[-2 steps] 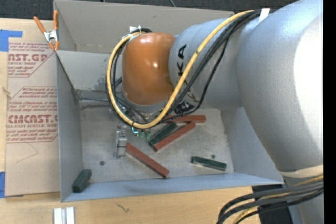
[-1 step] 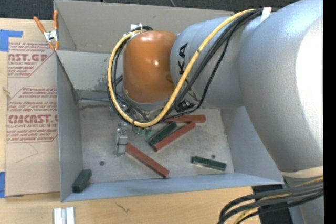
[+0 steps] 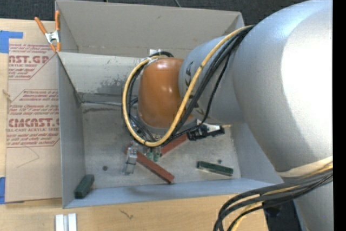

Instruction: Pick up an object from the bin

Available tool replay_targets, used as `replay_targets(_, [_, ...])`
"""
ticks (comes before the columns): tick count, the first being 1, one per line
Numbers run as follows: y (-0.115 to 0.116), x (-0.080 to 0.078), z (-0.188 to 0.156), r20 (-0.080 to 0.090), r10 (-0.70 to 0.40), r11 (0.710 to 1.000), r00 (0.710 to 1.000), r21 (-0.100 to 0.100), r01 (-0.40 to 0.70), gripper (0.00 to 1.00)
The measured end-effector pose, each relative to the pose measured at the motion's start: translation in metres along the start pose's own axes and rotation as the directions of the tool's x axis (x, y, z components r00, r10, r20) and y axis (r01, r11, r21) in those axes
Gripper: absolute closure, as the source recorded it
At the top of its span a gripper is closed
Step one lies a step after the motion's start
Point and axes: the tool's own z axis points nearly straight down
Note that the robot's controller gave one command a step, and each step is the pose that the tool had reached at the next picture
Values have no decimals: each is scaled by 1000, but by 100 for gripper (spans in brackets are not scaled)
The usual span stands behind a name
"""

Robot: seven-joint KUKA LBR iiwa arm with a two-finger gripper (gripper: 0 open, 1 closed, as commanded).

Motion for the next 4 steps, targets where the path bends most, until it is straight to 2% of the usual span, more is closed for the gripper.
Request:
replay_targets(1, [-22, 5, 5, -10, -27, 1000, 1000, 7, 27, 0])
replay_targets(2, [-53, 12, 0, -7, 32, 999, 999, 5, -32, 0])
replay_targets(3, [-57, 8, 32, -8, -30, 1000, 1000, 6, 30, 0])
replay_targets(4, [-49, 17, 30, -6, 239, 971, 971, 5, -239, 100])
